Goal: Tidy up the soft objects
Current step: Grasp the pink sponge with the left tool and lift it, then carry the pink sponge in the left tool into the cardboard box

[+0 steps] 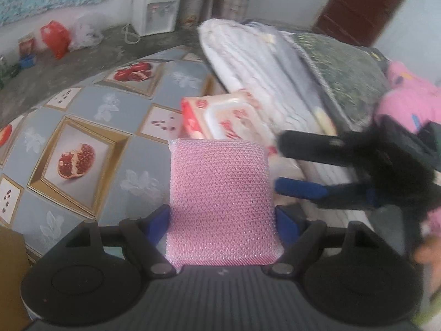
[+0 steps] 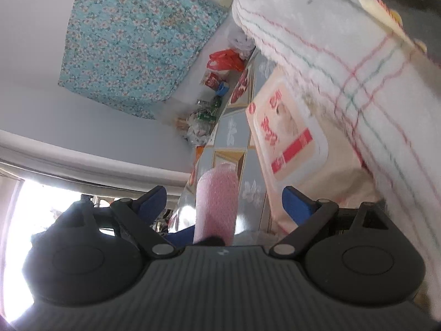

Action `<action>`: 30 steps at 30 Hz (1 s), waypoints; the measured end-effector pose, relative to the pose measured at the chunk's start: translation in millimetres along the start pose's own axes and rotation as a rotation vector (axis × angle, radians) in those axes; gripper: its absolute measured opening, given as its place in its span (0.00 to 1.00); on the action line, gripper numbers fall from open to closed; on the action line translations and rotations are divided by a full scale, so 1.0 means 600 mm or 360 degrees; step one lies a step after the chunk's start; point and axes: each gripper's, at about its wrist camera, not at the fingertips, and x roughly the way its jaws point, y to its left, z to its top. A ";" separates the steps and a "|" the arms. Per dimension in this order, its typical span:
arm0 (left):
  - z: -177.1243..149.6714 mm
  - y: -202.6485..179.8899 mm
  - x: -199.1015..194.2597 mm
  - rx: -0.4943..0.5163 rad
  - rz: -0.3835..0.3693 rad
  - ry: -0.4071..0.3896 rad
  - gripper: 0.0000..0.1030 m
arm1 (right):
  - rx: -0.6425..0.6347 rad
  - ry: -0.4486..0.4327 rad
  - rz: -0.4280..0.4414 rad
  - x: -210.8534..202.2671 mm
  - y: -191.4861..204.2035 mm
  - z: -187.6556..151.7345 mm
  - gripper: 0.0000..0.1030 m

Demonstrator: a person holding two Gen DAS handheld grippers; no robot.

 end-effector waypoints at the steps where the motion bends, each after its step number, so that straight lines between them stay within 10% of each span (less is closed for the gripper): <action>1: -0.005 -0.007 -0.005 0.0012 -0.0012 -0.0003 0.79 | 0.0000 0.0022 0.0001 0.003 -0.001 -0.005 0.75; 8: -0.043 -0.050 -0.042 0.0052 -0.0081 -0.0001 0.80 | -0.0044 0.0073 0.0049 -0.010 0.004 -0.051 0.33; 19: -0.102 -0.087 -0.138 0.0084 -0.0136 -0.0098 0.80 | -0.0206 -0.0007 0.0093 -0.109 0.076 -0.117 0.31; 30: -0.270 0.028 -0.342 -0.0120 0.0150 -0.0338 0.80 | -0.0465 0.0346 0.0263 -0.029 0.254 -0.289 0.31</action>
